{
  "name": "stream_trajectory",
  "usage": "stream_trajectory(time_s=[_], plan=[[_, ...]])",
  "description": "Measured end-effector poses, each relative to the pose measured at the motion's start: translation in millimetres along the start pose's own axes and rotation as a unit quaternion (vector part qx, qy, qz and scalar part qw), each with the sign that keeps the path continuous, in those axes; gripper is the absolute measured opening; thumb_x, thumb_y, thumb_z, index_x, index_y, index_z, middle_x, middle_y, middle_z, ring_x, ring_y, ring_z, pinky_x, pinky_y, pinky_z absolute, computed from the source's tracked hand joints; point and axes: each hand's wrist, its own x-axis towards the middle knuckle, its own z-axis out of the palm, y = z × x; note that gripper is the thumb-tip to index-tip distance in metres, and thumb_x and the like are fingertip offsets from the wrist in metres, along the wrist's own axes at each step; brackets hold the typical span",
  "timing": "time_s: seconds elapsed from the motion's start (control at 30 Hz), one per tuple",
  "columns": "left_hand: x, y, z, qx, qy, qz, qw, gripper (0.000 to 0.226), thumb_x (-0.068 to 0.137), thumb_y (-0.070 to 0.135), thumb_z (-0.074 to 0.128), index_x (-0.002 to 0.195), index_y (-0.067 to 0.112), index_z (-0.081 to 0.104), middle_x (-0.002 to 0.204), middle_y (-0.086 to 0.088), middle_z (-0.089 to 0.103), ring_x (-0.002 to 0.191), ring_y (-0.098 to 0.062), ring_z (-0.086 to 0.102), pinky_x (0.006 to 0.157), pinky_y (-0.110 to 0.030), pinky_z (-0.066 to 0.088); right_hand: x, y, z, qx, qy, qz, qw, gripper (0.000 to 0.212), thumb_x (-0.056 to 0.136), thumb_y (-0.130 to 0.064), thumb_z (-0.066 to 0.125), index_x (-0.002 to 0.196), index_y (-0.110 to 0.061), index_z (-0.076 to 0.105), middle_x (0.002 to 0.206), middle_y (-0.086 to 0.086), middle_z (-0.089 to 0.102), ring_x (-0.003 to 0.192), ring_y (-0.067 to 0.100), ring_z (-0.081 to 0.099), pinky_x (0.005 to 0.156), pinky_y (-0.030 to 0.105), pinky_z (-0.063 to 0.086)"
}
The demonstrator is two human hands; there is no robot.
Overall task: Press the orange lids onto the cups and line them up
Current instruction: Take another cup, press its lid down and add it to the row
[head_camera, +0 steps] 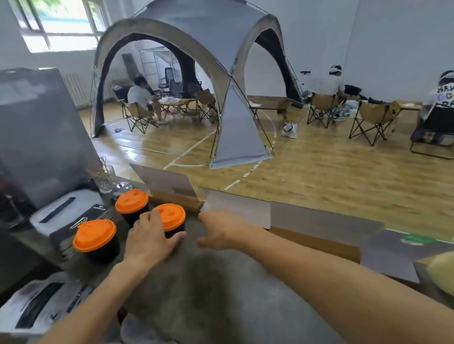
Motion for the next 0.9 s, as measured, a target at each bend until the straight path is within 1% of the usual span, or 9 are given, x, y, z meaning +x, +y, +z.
stream_trajectory(time_s=[0.1, 0.2, 0.27, 0.33, 0.43, 0.53, 0.63, 0.77, 0.9], plan=[[25.5, -5.0, 11.8, 0.033, 0.003, -0.024, 0.999, 0.102, 0.082, 0.078, 0.049, 0.145, 0.001, 0.032, 0.14, -0.022, 0.048, 0.125, -0.039, 0.049, 0.1, -0.048, 0.041, 19.7, 7.9, 14.3, -0.056, -0.006, 0.009, 0.998, 0.042, 0.093, -0.038, 0.066, 0.124, -0.012, 0.055, 0.123, 0.011, 0.06, 0.113, 0.03, 0.059, 0.078, 0.034, 0.042], [40.9, -5.4, 20.1, 0.09, 0.029, -0.014, 0.995, 0.106, 0.081, 0.085, 0.033, 0.144, -0.001, 0.035, 0.134, -0.021, 0.054, 0.119, -0.037, 0.055, 0.095, -0.045, 0.044, 25.8, 18.1, 24.4, -0.087, 0.002, 0.011, 0.996, 0.04, 0.094, -0.038, 0.065, 0.123, -0.012, 0.056, 0.122, 0.013, 0.06, 0.111, 0.032, 0.059, 0.079, 0.037, 0.042], [45.6, -8.6, 22.9, 0.1, 0.035, 0.013, 0.994, 0.102, 0.079, 0.085, 0.039, 0.138, 0.002, 0.04, 0.128, -0.018, 0.058, 0.113, -0.034, 0.059, 0.09, -0.044, 0.048, 25.9, 24.6, 25.4, -0.105, 0.005, 0.011, 0.994, 0.047, 0.092, -0.044, 0.066, 0.126, -0.013, 0.054, 0.125, 0.013, 0.058, 0.115, 0.032, 0.056, 0.085, 0.04, 0.043], [44.9, -11.7, 22.7, 0.069, 0.025, 0.048, 0.996, 0.095, 0.076, 0.081, 0.054, 0.135, 0.007, 0.041, 0.125, -0.015, 0.058, 0.111, -0.032, 0.059, 0.087, -0.042, 0.05, 22.8, 29.4, 23.1, -0.108, 0.0, 0.008, 0.994, 0.06, 0.088, -0.05, 0.069, 0.132, -0.015, 0.048, 0.129, 0.013, 0.056, 0.12, 0.033, 0.052, 0.09, 0.042, 0.042], [32.9, -7.0, 18.7, -0.016, -0.02, 0.13, 0.991, 0.103, 0.067, 0.075, 0.07, 0.145, 0.016, 0.036, 0.138, -0.006, 0.051, 0.124, -0.025, 0.052, 0.1, -0.039, 0.045, 8.6, 34.5, 14.8, -0.068, 0.013, -0.003, 0.998, 0.093, 0.076, -0.057, 0.078, 0.147, -0.019, 0.033, 0.133, 0.011, 0.056, 0.122, 0.032, 0.052, 0.093, 0.043, 0.044], [8.0, 13.6, 10.5, -0.085, -0.088, 0.232, 0.965, 0.111, 0.06, 0.081, 0.07, 0.149, 0.027, 0.029, 0.143, 0.008, 0.045, 0.127, -0.01, 0.046, 0.107, -0.029, 0.038, -22.2, 44.0, 3.0, -0.023, 0.028, -0.012, 0.999, 0.107, 0.071, -0.062, 0.08, 0.153, -0.024, 0.022, 0.134, 0.011, 0.055, 0.122, 0.033, 0.052, 0.098, 0.046, 0.044], [-23.1, 43.3, 9.0, -0.103, -0.134, 0.316, 0.934, 0.11, 0.059, 0.085, 0.067, 0.148, 0.036, 0.025, 0.142, 0.02, 0.04, 0.126, 0.001, 0.042, 0.107, -0.025, 0.037, -72.4, 61.8, -5.1, -0.021, 0.017, -0.014, 1.0, 0.109, 0.069, -0.068, 0.078, 0.152, -0.028, 0.02, 0.135, 0.007, 0.054, 0.121, 0.03, 0.053, 0.099, 0.046, 0.045], [-63.9, 97.5, 21.8, -0.114, -0.191, 0.394, 0.892, 0.104, 0.06, 0.085, 0.069, 0.145, 0.043, 0.024, 0.14, 0.03, 0.037, 0.126, 0.007, 0.04, 0.108, -0.024, 0.037, -155.6, 96.2, 2.3, -0.027, 0.003, 0.009, 1.0, 0.102, 0.072, -0.072, 0.073, 0.151, -0.031, 0.024, 0.14, 0.001, 0.052, 0.124, 0.024, 0.051, 0.1, 0.042, 0.042], [-105.5, 166.4, 46.4, -0.124, -0.241, 0.458, 0.846, 0.105, 0.062, 0.081, 0.072, 0.146, 0.044, 0.022, 0.144, 0.03, 0.034, 0.13, 0.006, 0.037, 0.111, -0.029, 0.037, -246.5, 139.0, 13.5, -0.008, -0.013, 0.084, 0.996, 0.104, 0.073, -0.076, 0.068, 0.154, -0.037, 0.017, 0.148, -0.005, 0.046, 0.132, 0.02, 0.044, 0.106, 0.04, 0.035]])
